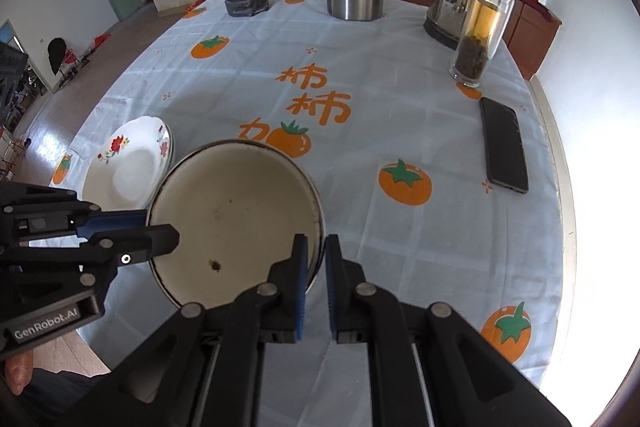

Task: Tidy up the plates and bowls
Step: 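Lift the white enamel bowl with both grippers over the pink bowl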

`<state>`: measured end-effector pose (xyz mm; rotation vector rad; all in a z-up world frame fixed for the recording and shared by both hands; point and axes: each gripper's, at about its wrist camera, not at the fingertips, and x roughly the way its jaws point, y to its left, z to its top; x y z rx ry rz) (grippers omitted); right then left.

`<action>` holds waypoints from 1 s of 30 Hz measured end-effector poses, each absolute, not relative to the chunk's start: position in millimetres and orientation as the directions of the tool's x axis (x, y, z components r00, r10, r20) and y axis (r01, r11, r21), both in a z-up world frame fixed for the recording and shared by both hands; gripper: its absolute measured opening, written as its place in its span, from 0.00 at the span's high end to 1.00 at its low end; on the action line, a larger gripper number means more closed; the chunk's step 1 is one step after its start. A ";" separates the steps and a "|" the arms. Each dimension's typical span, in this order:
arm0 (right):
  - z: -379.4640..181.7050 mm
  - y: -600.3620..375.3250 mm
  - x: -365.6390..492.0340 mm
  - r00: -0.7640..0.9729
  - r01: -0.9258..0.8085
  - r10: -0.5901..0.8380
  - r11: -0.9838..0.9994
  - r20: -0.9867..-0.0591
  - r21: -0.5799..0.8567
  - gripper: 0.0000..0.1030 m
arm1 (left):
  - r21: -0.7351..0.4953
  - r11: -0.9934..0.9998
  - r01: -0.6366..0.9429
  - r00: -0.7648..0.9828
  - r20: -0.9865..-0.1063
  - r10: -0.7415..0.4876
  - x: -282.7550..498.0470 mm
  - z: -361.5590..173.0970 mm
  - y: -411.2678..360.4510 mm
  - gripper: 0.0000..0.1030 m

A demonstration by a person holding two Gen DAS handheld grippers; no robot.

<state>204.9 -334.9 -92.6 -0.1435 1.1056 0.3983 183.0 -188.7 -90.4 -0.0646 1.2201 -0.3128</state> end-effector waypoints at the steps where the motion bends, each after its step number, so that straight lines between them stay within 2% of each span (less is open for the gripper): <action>1: -93.7 -333.1 205.7 0.384 -0.381 0.239 0.921 -0.892 0.083 0.92 | -0.218 0.955 0.201 0.305 -0.913 -0.272 183.8 -90.6 -187.3 0.86; 30: -111.6 -309.3 220.0 0.346 -0.357 0.180 0.933 -0.921 0.048 0.91 | -0.250 0.944 0.217 0.251 -0.920 -0.301 204.7 -110.3 -167.4 0.86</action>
